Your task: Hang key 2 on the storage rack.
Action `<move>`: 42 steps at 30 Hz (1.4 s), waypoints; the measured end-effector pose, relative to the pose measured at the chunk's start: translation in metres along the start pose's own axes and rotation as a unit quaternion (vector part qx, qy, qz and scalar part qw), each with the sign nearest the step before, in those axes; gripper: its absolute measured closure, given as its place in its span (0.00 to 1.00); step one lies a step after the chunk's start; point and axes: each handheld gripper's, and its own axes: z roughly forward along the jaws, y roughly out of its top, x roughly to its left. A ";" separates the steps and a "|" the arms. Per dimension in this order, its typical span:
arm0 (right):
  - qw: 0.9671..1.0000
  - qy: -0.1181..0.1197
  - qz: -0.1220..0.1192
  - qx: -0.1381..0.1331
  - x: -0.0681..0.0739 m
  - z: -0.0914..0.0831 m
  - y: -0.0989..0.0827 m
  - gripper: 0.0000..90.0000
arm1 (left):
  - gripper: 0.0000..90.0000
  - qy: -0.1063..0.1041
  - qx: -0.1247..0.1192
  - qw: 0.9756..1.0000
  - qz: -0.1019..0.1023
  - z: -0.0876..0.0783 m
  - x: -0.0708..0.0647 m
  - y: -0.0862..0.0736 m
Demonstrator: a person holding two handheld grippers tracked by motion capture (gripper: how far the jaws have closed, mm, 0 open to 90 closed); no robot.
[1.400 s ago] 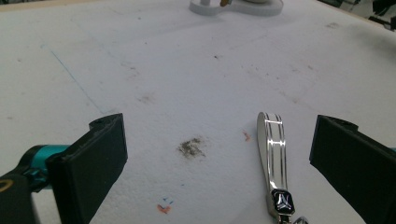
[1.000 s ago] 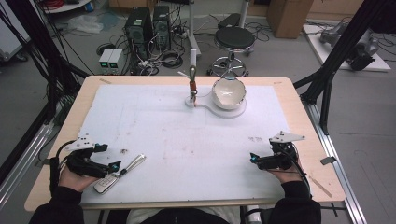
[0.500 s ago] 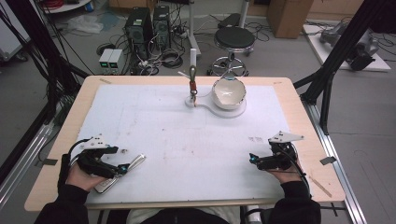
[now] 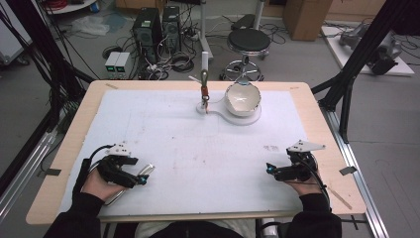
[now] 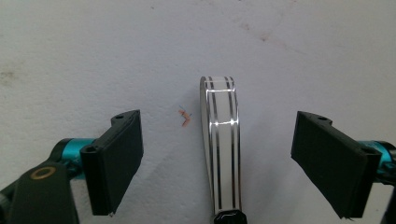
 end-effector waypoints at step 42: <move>0.999 0.041 -0.026 0.015 0.012 0.014 0.003 0.01 | 0.83 0.009 -0.100 0.995 -0.026 -0.040 0.015 0.022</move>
